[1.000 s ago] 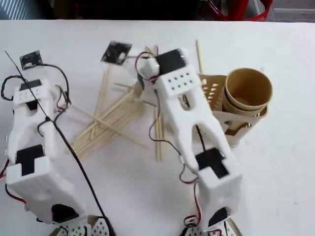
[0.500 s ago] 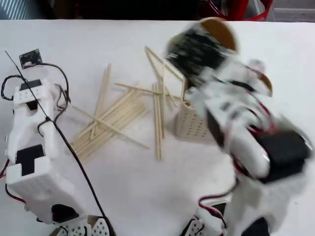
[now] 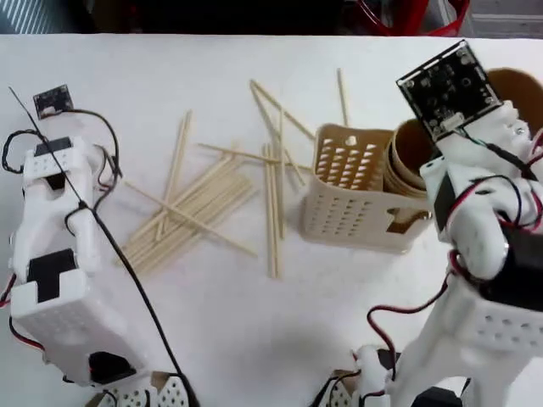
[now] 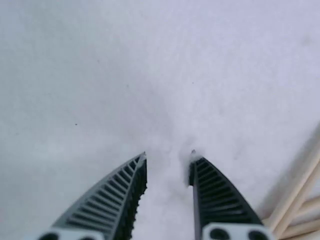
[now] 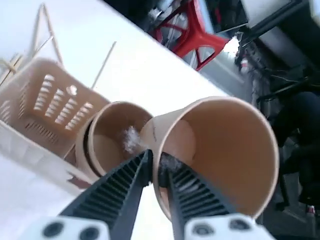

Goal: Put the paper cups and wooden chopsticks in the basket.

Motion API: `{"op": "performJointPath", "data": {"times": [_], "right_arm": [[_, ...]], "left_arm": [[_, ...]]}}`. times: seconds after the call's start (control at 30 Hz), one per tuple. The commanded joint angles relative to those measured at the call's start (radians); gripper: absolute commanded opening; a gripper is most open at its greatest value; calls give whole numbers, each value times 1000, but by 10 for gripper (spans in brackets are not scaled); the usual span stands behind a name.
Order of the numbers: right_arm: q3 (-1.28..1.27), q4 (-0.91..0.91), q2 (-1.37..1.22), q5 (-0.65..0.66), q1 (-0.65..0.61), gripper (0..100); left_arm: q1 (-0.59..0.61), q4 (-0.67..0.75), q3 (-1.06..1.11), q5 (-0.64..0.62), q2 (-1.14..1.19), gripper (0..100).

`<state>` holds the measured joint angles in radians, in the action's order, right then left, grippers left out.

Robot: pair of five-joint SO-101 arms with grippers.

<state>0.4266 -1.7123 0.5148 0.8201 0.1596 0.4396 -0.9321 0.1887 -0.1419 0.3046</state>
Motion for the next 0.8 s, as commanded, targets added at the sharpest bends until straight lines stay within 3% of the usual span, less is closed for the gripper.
{"op": "performJointPath", "data": {"times": [0.0, 0.13, 0.4, 0.77], "right_arm": [[-29, -4, 13, 15, 15, 18], [-26, -4, 28, 15, 10, 18], [-48, -5, 188, 11, -162, 18], [-253, 59, 94, 15, -122, 18]], "left_arm": [[1, 18, -5, -5, -5, 151], [1, 18, -5, -5, -5, 151], [1, 18, -5, -5, -5, 151], [2, 15, -5, -5, -4, 151]]}}
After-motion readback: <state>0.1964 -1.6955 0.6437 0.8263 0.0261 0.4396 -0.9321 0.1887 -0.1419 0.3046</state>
